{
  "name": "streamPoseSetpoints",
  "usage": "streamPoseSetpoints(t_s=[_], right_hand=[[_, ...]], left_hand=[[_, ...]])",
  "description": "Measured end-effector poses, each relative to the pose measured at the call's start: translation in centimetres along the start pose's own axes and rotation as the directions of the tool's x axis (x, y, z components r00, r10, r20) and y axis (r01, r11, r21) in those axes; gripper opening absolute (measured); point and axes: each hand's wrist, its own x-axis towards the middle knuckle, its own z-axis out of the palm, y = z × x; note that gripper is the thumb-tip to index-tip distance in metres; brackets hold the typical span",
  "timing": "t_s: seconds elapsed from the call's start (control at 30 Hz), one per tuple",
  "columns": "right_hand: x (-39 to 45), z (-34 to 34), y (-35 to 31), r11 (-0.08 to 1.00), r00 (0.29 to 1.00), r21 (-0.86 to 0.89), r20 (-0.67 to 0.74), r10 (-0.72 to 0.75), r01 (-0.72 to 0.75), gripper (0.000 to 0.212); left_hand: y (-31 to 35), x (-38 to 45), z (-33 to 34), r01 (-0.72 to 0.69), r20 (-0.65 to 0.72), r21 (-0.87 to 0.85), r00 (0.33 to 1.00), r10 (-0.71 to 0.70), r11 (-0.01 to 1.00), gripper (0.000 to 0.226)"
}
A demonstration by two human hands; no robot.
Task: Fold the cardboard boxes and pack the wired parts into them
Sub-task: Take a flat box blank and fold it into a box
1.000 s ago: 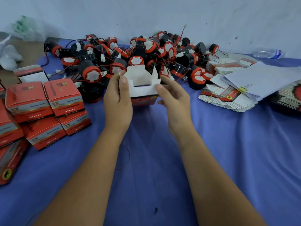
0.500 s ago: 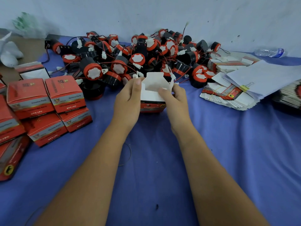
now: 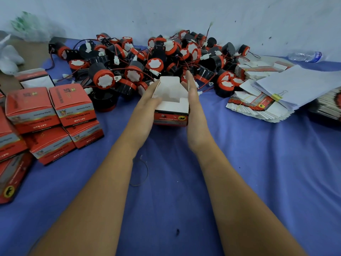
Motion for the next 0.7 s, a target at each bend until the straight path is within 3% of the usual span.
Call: streamPoseSetpoints(t_s=[0.1,0.17,0.3,0.53,0.7], right_hand=[[0.66,-0.22,-0.4,0.992,0.993,0.046,0.009,0.117,-0.117,0.029],[0.78,-0.36,-0.24,0.985,0.985,0.019,-0.014,0.173,-0.173,0.032],[0.52,-0.3,-0.02,0.989,0.989,0.001,0.013,0.149,-0.149,0.032],[0.59,-0.26,0.1,0.987,0.986,0.04,-0.063,0.156,-0.153,0.039],[0.79,-0.71,-0.39,0.97,0.96,0.122,-0.166,0.227,-0.208,0.035]], left_hand=[[0.53,-0.22,0.27,-0.012,0.053,-0.086,0.998,0.017,0.996,0.048],[0.83,-0.38,0.53,0.009,0.027,-0.106,1.0,-0.006,0.994,0.046],[0.54,-0.14,0.49,0.035,-0.009,-0.16,0.999,-0.037,0.987,0.028],[0.41,0.06,0.43,0.076,0.033,-0.276,0.997,-0.07,0.958,0.031],[0.36,0.12,0.28,0.094,0.082,-0.262,0.994,-0.075,0.96,0.03]])
